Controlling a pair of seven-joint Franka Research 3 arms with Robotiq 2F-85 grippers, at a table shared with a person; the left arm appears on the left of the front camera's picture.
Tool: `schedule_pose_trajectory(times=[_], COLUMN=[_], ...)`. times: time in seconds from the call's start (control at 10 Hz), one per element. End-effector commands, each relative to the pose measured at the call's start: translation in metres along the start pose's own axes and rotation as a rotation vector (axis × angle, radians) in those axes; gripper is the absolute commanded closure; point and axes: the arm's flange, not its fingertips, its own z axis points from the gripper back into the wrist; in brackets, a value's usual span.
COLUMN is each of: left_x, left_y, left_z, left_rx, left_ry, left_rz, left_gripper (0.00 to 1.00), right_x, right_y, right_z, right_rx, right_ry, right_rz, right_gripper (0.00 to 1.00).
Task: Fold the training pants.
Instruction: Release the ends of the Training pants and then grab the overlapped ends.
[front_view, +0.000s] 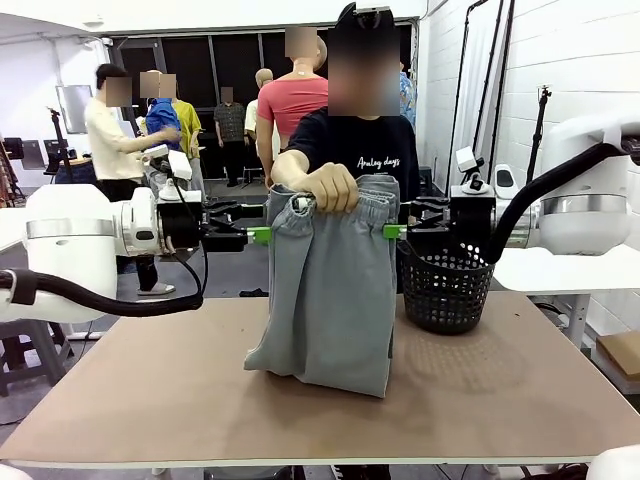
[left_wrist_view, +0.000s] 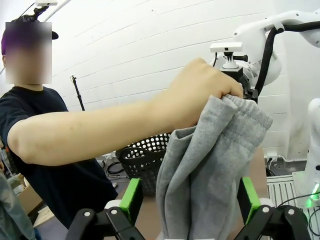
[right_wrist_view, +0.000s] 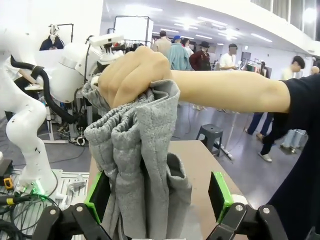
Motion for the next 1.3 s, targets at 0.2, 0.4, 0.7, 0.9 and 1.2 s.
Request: schedule_pose_trajectory(times=[0.2,0.4,0.7,0.9,1.2], left_x=[-0.014,-0.017,-0.016,-0.017,-0.024], left_y=[0.004,0.010,0.016,0.019,0.021], left_z=[-0.004,-0.009,-0.015,-0.020,-0.021], left_rx=[-0.029,-0.036,-0.052,-0.067,-0.087], left_ry=[-0.005,0.000,-0.002,-0.004,0.014], left_rz=[-0.009,-0.007,-0.017,-0.016,0.018], left_gripper=[0.00,0.00,0.00,0.00,0.00], right_x=[-0.002,-0.007,-0.018,-0.024,-0.034], right_y=[0.012,0.016,0.020,0.022,0.026], right_z=[0.012,0.007,-0.002,-0.006,-0.010], right_rx=[0.074,0.100,0.128,0.140,0.163], right_ry=[-0.073,-0.070,-0.038,-0.002,0.043], right_rz=[-0.084,-0.104,-0.127,-0.148,-0.173], right_gripper=[0.00,0.00,0.00,0.00,0.00])
